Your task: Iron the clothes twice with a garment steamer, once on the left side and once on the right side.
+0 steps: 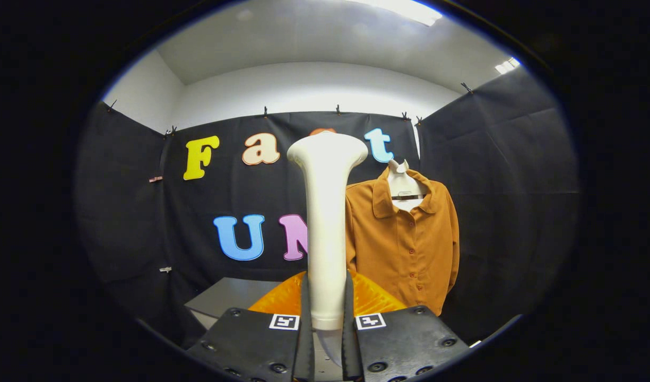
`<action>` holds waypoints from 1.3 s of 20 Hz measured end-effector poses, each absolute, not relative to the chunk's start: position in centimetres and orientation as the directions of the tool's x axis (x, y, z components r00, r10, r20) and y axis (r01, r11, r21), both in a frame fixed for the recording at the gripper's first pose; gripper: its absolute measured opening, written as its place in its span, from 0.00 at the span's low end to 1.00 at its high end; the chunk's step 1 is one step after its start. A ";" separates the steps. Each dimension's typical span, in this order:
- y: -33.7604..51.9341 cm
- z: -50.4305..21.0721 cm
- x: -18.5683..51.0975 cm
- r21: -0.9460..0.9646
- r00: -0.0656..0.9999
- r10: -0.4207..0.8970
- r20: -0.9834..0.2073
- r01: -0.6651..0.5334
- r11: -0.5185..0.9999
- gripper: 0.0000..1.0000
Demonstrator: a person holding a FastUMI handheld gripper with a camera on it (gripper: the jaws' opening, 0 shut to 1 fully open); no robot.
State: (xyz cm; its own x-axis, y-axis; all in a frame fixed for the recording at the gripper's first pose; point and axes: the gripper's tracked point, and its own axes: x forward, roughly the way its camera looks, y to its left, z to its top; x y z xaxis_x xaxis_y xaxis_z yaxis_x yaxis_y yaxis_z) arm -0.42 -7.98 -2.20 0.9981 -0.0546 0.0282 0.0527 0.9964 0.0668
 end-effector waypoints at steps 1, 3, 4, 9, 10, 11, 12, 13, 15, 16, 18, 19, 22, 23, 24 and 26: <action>-7.7 -2.4 -0.6 0.056 0.998 -0.051 0.027 0.049 0.997 0.24; -7.3 -2.8 -0.8 0.041 0.999 -0.042 0.024 0.041 0.998 0.24; -7.0 -2.9 -0.9 0.033 0.999 -0.036 0.022 0.035 0.999 0.24; -6.1 -2.5 -1.2 0.009 0.999 -0.023 0.038 0.023 1.000 0.24; -6.1 -2.4 -1.2 0.008 0.999 -0.023 0.041 0.023 1.000 0.24; -6.1 -2.3 -1.3 0.005 0.999 -0.025 0.043 0.025 1.000 0.24; -6.1 -2.2 -1.4 0.004 0.999 -0.027 0.044 0.027 1.000 0.24; -6.1 -2.1 -1.4 0.004 0.999 -0.027 0.046 0.027 1.000 0.24; -6.1 -2.1 -1.4 0.001 0.998 -0.028 0.047 0.028 1.000 0.24; -6.1 -2.1 -1.4 -0.004 0.998 -0.029 0.046 0.029 1.000 0.24; -6.0 -2.1 -1.5 -0.009 0.998 -0.029 0.048 0.030 1.000 0.24; -5.9 -2.1 -1.6 -0.009 0.998 -0.027 0.048 0.027 1.000 0.24; -5.9 -2.3 -1.5 -0.014 0.999 -0.024 0.046 0.024 1.000 0.24; -5.8 -2.4 -1.5 -0.013 0.999 -0.022 0.044 0.022 1.000 0.24; -5.9 -2.4 -1.5 -0.012 0.999 -0.021 0.041 0.021 1.000 0.24; -6.0 -2.4 -1.5 -0.009 0.999 -0.022 0.042 0.023 1.000 0.24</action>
